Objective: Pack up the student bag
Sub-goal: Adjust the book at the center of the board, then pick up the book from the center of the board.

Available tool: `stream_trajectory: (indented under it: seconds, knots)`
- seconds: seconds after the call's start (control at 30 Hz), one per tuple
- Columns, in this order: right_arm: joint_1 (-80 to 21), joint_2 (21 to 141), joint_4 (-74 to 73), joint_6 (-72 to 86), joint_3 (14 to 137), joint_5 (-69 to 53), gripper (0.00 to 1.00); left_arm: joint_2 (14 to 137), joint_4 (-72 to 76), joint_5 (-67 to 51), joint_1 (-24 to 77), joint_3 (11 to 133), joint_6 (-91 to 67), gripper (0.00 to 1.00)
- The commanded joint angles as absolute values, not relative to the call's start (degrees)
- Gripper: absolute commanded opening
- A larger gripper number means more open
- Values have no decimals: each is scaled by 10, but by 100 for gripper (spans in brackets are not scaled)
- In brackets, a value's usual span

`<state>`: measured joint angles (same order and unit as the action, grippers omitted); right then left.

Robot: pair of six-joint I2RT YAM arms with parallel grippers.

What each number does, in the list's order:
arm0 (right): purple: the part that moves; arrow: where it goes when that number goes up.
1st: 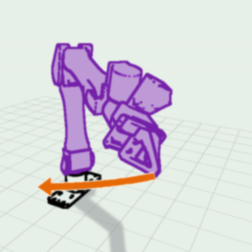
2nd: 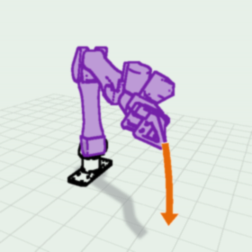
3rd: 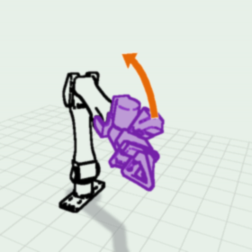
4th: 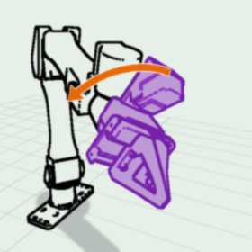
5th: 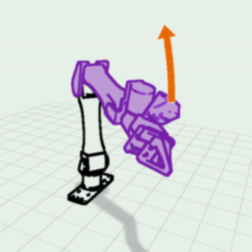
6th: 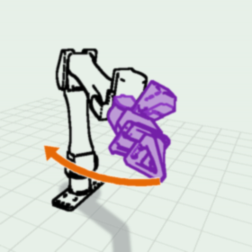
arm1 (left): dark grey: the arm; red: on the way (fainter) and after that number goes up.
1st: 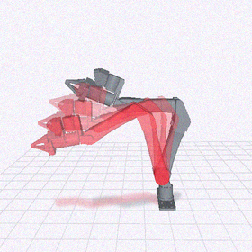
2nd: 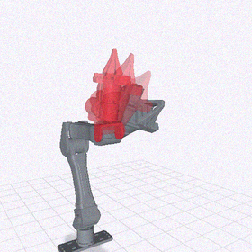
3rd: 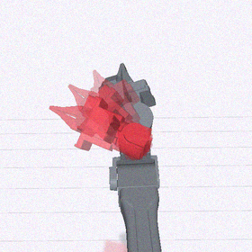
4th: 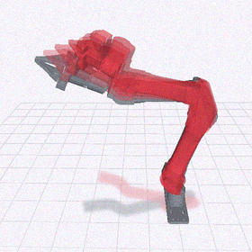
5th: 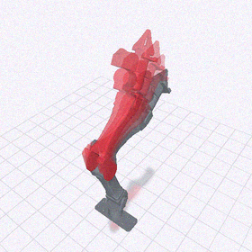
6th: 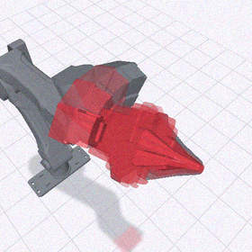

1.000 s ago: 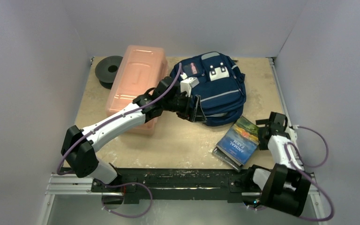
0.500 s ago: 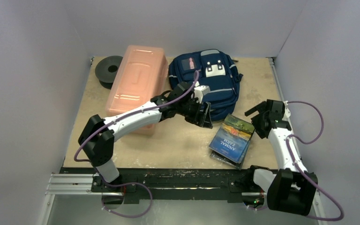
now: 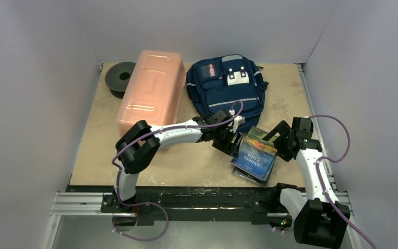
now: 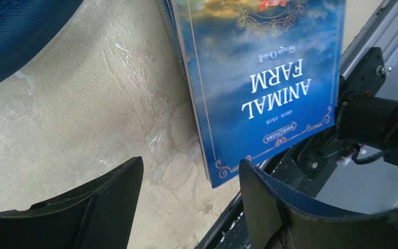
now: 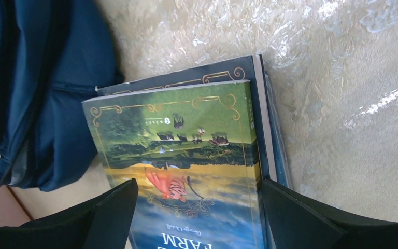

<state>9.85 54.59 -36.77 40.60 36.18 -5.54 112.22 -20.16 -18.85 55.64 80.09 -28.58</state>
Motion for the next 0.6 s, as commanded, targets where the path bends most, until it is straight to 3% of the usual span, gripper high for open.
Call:
stream_trajectory:
  seconds: [0.0,0.2,0.4,0.57]
  knots:
    - [96,548,-358,381,350,-60,92,1142,-173,-176,562,829,-300,66]
    - [95,569,-320,381,329,-98,93,1154,-157,-204,562,835,-318,66]
    - [92,539,-295,397,305,-194,84,1169,-145,-255,562,853,-346,66]
    - [92,506,-305,404,304,-202,75,1164,-160,-268,562,869,-346,54]
